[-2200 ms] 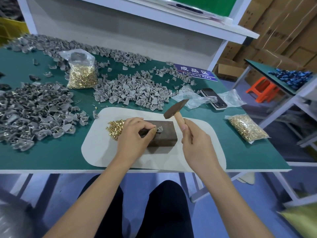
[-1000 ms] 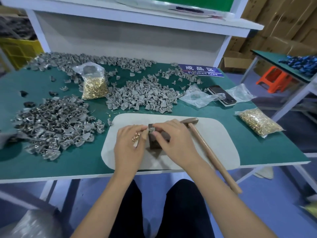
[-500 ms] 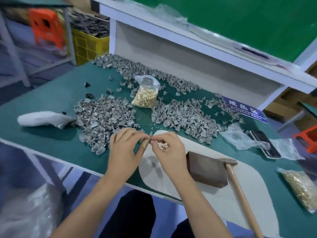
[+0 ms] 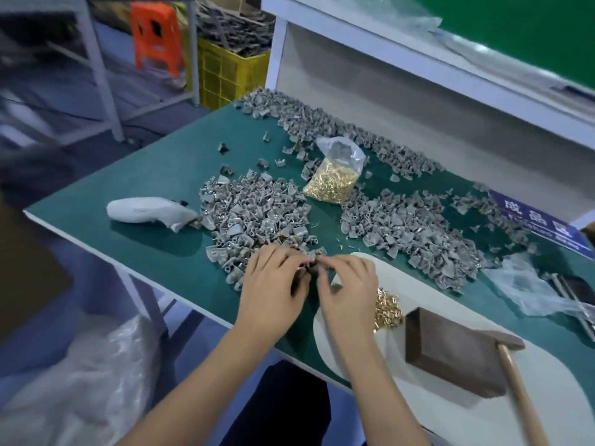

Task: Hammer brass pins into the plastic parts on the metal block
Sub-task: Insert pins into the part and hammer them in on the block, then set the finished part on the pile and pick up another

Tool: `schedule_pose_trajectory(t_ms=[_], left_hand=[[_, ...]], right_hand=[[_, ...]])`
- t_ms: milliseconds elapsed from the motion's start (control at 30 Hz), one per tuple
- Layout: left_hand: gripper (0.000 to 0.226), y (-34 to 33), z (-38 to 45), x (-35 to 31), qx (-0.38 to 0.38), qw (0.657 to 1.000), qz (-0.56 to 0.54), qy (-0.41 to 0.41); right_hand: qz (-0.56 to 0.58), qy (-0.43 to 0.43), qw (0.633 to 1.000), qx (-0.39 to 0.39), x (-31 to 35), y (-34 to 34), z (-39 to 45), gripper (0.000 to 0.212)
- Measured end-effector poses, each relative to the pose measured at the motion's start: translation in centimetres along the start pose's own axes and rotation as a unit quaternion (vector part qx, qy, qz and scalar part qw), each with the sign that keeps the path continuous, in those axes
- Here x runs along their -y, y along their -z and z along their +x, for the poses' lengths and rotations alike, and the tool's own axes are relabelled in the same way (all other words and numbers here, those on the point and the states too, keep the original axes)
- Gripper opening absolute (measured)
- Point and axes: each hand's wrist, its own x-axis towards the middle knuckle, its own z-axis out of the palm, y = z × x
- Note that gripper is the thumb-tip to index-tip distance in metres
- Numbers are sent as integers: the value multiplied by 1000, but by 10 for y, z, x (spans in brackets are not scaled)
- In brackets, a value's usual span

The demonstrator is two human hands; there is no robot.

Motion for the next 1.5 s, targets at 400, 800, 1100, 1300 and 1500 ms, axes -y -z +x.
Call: schedule_pose_trajectory(t_ms=[400,800,1100,1300,1500], left_hand=[[24,4,-3,-12,3,993,-90,-76],[44,-46,39,-83,107,965,-228,-70],[13,-108,90,-112,161,982,-91,-42],[27,-134,112,-113,180,977,99,-56],[11,-141,114,-108,176,982,57,-34]], right_hand=[[38,-13,998,-55,7,24,-18,15],[-97,-145,984,-35,-100,129,31,13],[-122,-160,978,48,-115,116,27,15],[-119,-175,976,52,-114,116,28,20],[-128,-171,976,50,-114,116,28,21]])
